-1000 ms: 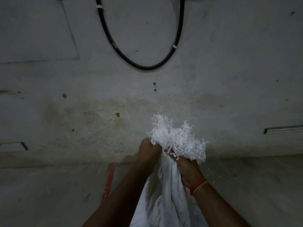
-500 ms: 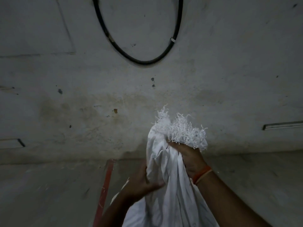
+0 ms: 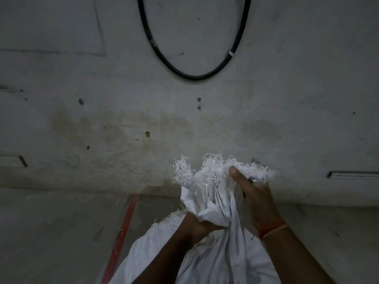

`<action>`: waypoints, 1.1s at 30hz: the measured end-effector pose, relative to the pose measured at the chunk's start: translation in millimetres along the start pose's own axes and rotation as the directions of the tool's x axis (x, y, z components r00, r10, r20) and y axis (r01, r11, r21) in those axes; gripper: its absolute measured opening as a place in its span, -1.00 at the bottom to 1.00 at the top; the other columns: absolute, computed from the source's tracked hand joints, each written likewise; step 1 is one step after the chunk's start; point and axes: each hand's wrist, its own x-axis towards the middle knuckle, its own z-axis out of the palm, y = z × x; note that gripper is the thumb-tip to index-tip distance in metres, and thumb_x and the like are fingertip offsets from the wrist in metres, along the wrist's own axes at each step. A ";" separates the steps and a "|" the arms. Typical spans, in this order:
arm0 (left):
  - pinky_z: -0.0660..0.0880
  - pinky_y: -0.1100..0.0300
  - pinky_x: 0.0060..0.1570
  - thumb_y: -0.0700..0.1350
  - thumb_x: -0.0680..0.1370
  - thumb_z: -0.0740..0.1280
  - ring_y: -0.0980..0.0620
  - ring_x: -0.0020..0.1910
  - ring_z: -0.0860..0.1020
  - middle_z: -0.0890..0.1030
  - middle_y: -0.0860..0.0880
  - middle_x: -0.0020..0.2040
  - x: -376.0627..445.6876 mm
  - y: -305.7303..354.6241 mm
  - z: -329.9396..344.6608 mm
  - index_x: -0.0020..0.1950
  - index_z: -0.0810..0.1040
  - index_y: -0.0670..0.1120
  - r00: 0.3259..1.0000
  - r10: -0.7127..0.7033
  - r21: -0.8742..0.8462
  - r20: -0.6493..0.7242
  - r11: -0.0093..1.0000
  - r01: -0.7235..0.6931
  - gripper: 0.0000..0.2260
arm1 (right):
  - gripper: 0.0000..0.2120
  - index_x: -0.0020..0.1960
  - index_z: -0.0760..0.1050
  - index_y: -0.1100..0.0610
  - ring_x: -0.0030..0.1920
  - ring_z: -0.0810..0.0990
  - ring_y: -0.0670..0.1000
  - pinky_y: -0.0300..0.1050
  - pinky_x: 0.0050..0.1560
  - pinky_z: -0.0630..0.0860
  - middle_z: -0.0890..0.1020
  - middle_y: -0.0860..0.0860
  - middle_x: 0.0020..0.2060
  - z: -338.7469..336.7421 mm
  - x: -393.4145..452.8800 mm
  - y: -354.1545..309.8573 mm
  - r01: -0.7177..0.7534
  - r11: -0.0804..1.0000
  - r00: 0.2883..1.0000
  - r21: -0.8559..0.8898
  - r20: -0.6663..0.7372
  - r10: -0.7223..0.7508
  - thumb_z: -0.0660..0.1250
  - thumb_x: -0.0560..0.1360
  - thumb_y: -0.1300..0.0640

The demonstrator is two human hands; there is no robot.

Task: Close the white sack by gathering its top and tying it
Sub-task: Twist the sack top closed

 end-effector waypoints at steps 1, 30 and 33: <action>0.58 0.17 0.21 0.10 0.09 0.70 0.18 0.11 0.63 0.61 -0.09 0.22 2.0 -0.2 1.1 0.36 0.47 -0.15 1.000 0.000 -0.012 -0.022 1.000 0.000 -0.08 | -0.31 0.26 0.42 0.09 0.00 0.63 -0.10 -0.21 -0.01 0.49 0.60 -0.11 0.02 -1.9 -3.8 -8.3 0.144 0.976 0.980 -0.161 -0.117 -0.164 0.55 0.28 -0.21; 0.58 0.36 -0.09 -0.31 0.50 0.46 0.25 -0.02 0.68 0.75 0.20 -0.08 -38.4 45.6 -22.5 0.03 0.63 0.00 0.962 0.251 -0.236 0.103 0.946 -0.222 -0.77 | -0.93 -0.19 0.66 0.09 -0.06 0.52 -0.03 -0.14 -0.11 0.55 0.48 -0.06 -0.03 45.1 25.7 -46.8 0.681 0.387 0.714 -0.622 0.446 -0.540 0.53 0.36 0.17; 0.58 0.33 -0.06 -0.28 0.48 0.48 0.21 0.03 0.68 0.74 0.18 -0.03 -33.5 41.7 -22.2 0.06 0.63 0.02 0.966 0.253 -0.262 0.048 0.937 -0.232 -0.75 | -0.91 -0.18 0.65 0.10 -0.05 0.53 0.01 -0.04 -0.08 0.57 0.49 -0.04 -0.06 41.5 26.9 -42.6 0.662 0.434 0.732 -0.612 0.401 -0.551 0.54 0.35 0.15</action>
